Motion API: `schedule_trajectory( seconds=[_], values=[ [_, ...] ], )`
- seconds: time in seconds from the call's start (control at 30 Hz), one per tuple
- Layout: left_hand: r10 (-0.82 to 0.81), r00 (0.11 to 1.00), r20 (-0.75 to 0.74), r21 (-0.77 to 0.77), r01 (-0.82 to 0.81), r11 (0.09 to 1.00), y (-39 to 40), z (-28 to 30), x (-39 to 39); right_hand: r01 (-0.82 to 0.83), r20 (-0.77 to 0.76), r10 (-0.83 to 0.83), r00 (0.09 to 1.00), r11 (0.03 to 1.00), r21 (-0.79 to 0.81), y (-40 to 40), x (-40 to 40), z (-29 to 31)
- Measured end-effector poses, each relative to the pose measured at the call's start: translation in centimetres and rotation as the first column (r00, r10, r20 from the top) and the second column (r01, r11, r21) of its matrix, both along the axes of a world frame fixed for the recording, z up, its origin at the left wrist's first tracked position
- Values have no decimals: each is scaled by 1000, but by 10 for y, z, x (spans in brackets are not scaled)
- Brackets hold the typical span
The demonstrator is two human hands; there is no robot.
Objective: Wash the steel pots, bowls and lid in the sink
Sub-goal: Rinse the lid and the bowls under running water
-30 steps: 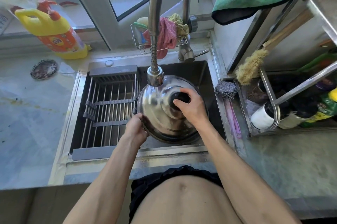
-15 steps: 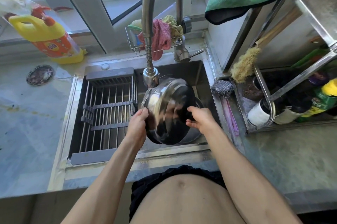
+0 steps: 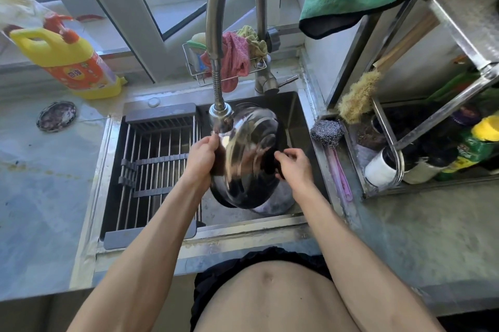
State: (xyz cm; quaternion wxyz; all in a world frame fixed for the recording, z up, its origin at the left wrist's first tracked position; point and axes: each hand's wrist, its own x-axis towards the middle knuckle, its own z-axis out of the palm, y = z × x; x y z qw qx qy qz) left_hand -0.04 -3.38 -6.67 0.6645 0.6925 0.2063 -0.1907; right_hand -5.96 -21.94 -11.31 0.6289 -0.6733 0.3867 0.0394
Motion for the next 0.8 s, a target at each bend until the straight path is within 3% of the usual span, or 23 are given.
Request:
schedule_trajectory(
  seconds=[0.03, 0.1, 0.2, 0.37, 0.5, 0.8],
  values=[
    [5, 1000, 2, -27, -5, 1000, 1, -3, -2, 90, -84, -76, 994, 979, 184, -2, 2, 0],
    [16, 1000, 7, -91, -15, 996, 5, -10, -11, 188, -261, -78, 962, 883, 429, -6, 2, 5],
    [-35, 999, 26, -136, 38, 990, 15, -22, -24, 261, -341, -60, 938, 769, 584, -11, -1, 2],
    [-264, 964, 10, -222, 259, 940, 41, -31, -32, 354, -369, -137, 919, 696, 625, -12, 0, 1],
    [-439, 897, 43, -156, 440, 884, 51, -26, -29, 376, -395, -141, 908, 689, 620, -9, 2, -3],
    [-398, 917, -12, -98, 395, 913, 41, -13, -6, 261, -314, -89, 945, 784, 564, -9, 2, -2]
  ],
)
